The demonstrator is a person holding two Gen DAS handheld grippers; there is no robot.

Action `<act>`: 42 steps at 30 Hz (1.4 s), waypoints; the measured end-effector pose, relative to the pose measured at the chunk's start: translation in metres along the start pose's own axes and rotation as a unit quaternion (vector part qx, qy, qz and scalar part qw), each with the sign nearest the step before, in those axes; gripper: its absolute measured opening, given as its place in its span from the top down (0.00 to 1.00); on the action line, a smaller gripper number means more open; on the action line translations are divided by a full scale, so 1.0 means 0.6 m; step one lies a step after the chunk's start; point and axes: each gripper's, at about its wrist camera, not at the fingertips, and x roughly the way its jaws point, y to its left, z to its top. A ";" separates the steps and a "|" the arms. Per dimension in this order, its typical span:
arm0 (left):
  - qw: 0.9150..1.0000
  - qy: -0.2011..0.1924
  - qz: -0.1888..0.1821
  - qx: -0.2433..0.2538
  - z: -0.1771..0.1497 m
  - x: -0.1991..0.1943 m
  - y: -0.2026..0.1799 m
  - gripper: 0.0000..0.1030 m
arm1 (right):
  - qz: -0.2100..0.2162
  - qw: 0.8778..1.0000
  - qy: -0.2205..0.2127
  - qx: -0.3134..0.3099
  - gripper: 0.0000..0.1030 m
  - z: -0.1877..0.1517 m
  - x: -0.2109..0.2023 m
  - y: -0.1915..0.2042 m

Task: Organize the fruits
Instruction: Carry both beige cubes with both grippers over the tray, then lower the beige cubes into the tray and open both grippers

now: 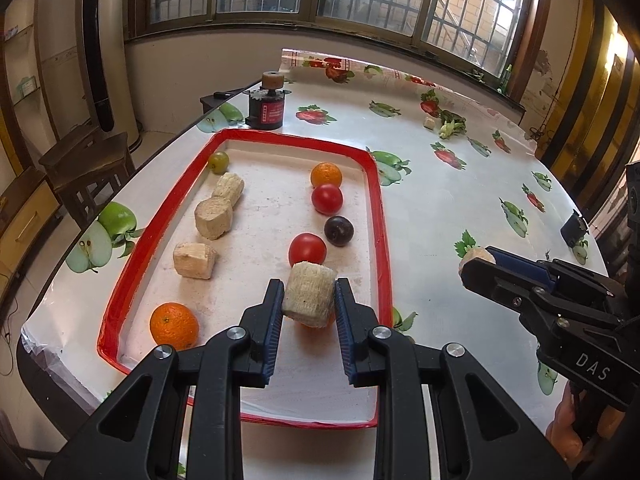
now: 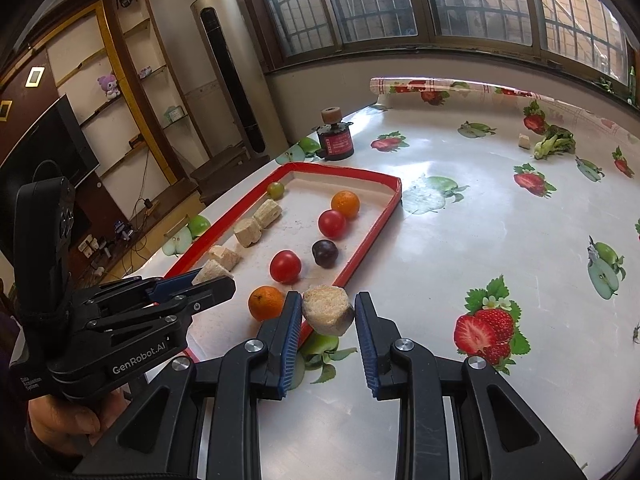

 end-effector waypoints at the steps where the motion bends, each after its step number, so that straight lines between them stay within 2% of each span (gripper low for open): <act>1: 1.000 0.001 0.001 -0.002 -0.001 0.000 0.004 0.78 | 0.002 1.000 0.001 -0.001 0.73 0.001 0.003 0.002; 14: 0.999 0.020 0.001 -0.032 -0.022 0.008 0.060 0.78 | 0.017 1.000 0.023 -0.008 0.73 0.009 0.049 0.017; 19: 0.999 0.036 -0.023 -0.030 -0.039 0.018 0.047 0.78 | 0.024 0.999 0.036 -0.013 0.73 0.016 0.083 0.025; 30: 0.998 0.052 -0.022 -0.030 -0.046 0.044 0.050 0.78 | 0.022 0.997 0.062 -0.030 0.73 0.038 0.155 0.040; 42: 0.998 0.064 -0.015 -0.023 -0.050 0.061 0.049 0.78 | 0.018 0.996 0.081 -0.035 0.72 0.037 0.195 0.043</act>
